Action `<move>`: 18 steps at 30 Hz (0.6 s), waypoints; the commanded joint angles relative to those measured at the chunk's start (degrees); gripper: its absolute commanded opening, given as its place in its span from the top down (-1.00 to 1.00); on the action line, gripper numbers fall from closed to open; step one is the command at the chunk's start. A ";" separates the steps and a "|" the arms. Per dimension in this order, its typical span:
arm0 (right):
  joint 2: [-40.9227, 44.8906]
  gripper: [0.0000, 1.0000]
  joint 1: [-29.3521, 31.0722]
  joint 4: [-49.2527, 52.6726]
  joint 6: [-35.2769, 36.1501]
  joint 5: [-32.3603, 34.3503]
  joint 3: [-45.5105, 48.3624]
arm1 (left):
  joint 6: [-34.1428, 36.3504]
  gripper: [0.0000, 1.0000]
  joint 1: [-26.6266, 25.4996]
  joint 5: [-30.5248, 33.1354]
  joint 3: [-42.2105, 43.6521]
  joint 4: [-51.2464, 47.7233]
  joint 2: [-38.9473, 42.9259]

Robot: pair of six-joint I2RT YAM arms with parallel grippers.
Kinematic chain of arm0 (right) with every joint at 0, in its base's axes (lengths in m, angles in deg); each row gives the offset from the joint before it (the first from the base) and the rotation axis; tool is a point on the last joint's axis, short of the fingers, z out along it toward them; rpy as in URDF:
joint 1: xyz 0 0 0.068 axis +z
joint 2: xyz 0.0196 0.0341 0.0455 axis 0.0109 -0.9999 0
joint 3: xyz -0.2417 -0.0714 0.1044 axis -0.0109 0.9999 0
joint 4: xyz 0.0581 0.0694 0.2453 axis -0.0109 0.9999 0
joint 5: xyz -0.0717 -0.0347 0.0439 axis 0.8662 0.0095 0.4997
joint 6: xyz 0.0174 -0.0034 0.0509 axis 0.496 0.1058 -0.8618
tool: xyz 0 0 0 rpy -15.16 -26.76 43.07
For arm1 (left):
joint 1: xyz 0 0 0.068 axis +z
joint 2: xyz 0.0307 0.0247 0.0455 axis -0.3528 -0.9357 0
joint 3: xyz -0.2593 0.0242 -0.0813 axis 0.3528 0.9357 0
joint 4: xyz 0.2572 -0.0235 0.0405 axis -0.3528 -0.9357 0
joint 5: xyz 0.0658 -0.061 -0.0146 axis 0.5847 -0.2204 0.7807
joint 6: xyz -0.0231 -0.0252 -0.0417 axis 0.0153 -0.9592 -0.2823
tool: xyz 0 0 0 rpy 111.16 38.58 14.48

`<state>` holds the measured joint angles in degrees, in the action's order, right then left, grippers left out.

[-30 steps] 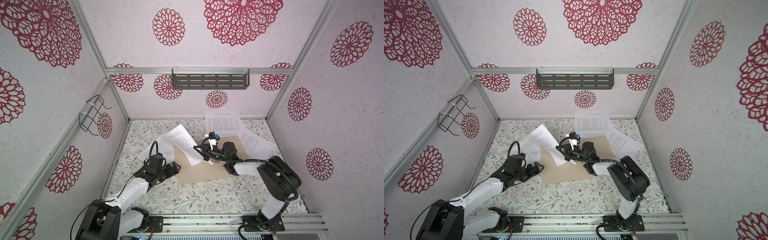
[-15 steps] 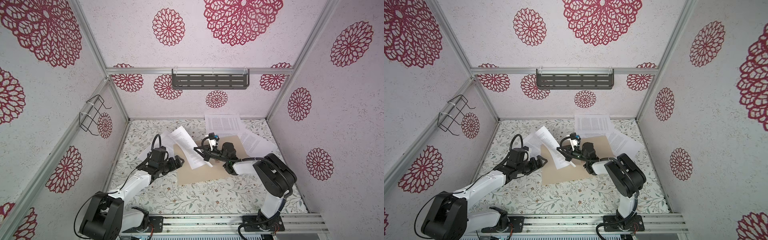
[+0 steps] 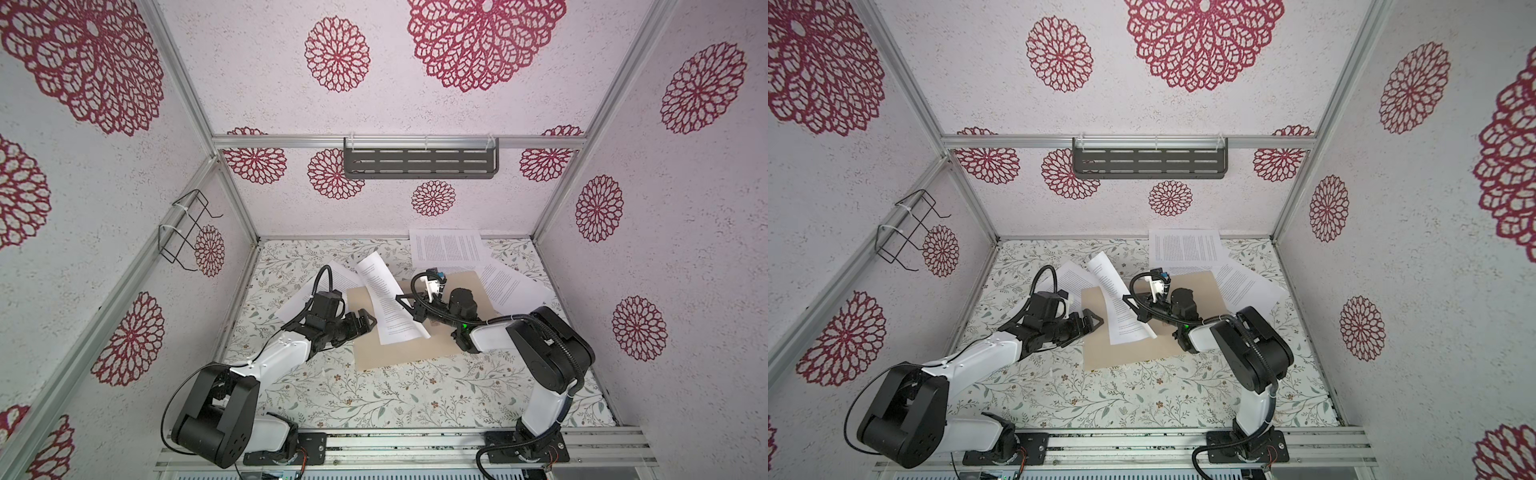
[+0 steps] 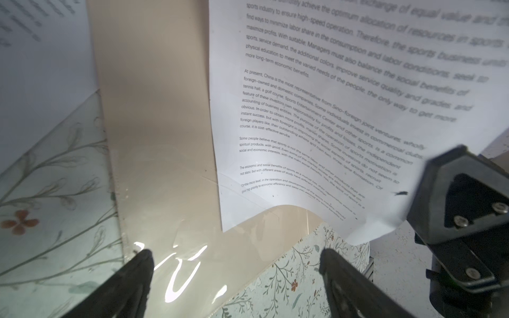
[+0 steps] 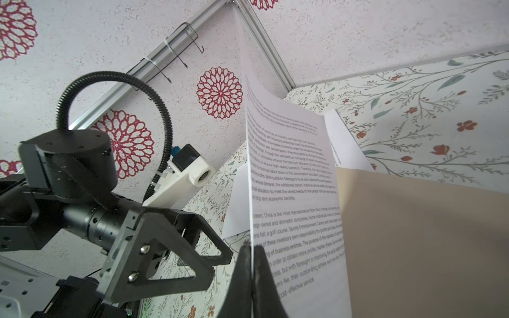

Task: Put the files into the folder

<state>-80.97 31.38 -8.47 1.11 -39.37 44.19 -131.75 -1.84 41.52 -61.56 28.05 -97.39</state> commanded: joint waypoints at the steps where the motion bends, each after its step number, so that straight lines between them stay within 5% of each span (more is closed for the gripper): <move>1: -0.84 1.00 0.14 0.68 -1.54 3.40 -0.81 | 0.93 -0.95 -1.38 -0.98 -2.38 2.23 -1.35; 18: 5.02 0.97 -0.77 30.04 9.22 9.79 -6.48 | -4.66 -0.95 -9.28 -3.25 -10.37 11.82 -14.94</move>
<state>-79.15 31.16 15.09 7.52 -30.86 40.04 -134.85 -10.43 38.72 -71.13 36.59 -110.88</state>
